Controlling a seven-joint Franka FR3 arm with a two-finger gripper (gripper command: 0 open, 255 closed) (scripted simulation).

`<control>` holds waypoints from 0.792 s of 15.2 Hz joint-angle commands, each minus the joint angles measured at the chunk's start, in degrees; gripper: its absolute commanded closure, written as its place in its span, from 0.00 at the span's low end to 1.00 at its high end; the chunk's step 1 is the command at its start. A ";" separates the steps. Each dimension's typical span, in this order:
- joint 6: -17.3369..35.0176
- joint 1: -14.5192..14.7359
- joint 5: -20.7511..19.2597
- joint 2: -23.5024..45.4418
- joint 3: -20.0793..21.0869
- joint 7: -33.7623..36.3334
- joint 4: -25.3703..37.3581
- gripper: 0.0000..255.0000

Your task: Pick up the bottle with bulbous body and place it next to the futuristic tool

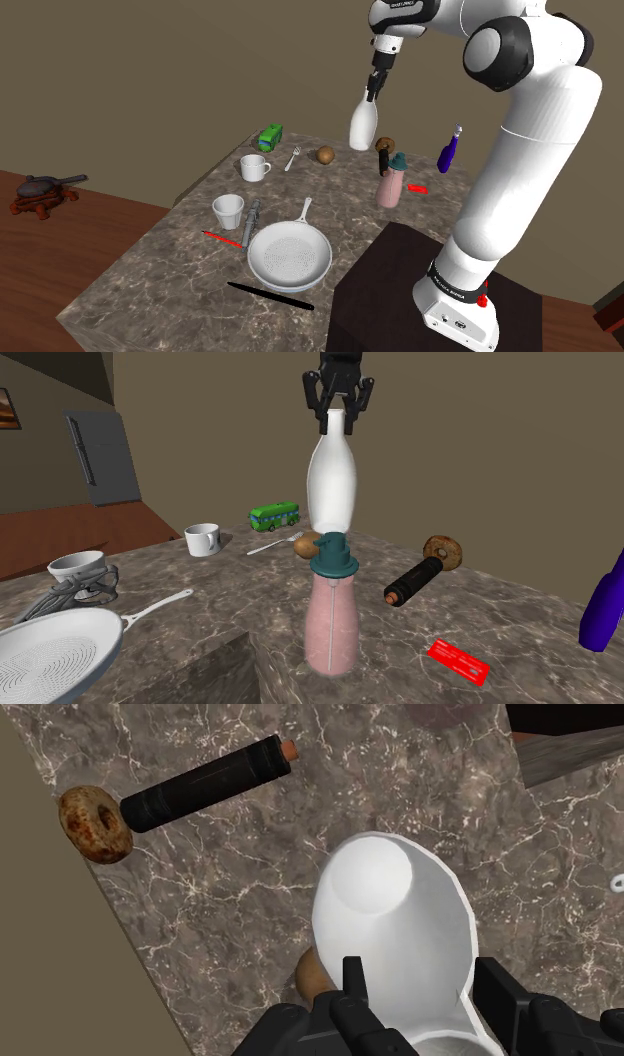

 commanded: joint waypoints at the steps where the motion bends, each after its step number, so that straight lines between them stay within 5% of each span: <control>1: -1.79 -0.10 0.18 0.40 -0.05 0.01 2.16 1.00; 12: -11.30 -1.15 1.62 3.24 -0.52 -0.39 14.11 1.00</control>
